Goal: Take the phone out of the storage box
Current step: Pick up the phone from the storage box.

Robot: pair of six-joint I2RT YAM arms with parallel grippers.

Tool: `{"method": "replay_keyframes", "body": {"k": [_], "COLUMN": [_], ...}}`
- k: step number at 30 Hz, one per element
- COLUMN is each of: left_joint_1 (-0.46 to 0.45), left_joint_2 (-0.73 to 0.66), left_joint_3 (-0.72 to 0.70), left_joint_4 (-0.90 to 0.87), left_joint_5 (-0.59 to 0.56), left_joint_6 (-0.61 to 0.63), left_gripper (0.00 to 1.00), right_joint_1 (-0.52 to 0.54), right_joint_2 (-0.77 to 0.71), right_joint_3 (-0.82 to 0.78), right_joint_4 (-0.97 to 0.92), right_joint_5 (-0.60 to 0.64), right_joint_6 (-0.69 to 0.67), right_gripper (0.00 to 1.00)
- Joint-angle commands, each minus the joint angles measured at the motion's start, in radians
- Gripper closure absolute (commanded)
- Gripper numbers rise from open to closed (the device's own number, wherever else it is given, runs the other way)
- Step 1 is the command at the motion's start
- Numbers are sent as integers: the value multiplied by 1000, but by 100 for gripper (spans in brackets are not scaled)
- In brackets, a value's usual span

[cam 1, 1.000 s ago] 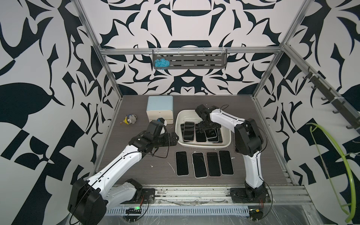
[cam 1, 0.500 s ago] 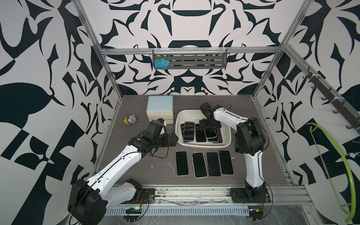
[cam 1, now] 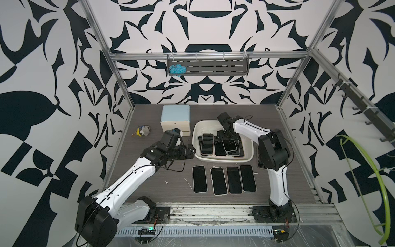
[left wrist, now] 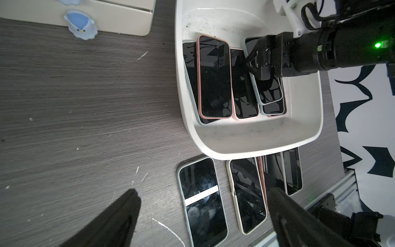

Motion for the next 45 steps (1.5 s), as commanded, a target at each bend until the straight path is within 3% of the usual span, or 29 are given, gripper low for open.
{"method": "replay_keyframes", "body": {"k": [1, 7, 14, 32, 45], "left_joint_1": [1, 3, 2, 1, 1], "left_joint_2": [18, 53, 66, 90, 116], "left_joint_3": [14, 40, 45, 76, 104], "left_joint_4": [-22, -17, -15, 2, -4], "left_joint_5": [16, 32, 39, 55, 69], "left_joint_6": [0, -4, -14, -15, 25], "left_gripper": [0, 0, 0, 0, 0], "right_joint_1": [5, 6, 7, -34, -195], "right_joint_2": [136, 152, 135, -184, -364], "right_joint_3": [-92, -117, -112, -20, 6], "right_joint_4": [-67, -69, -59, -47, -33], "right_joint_5": [-84, -73, -78, -83, -149], "right_joint_6": [10, -10, -24, -31, 17], "right_gripper": [7, 7, 24, 26, 28]}}
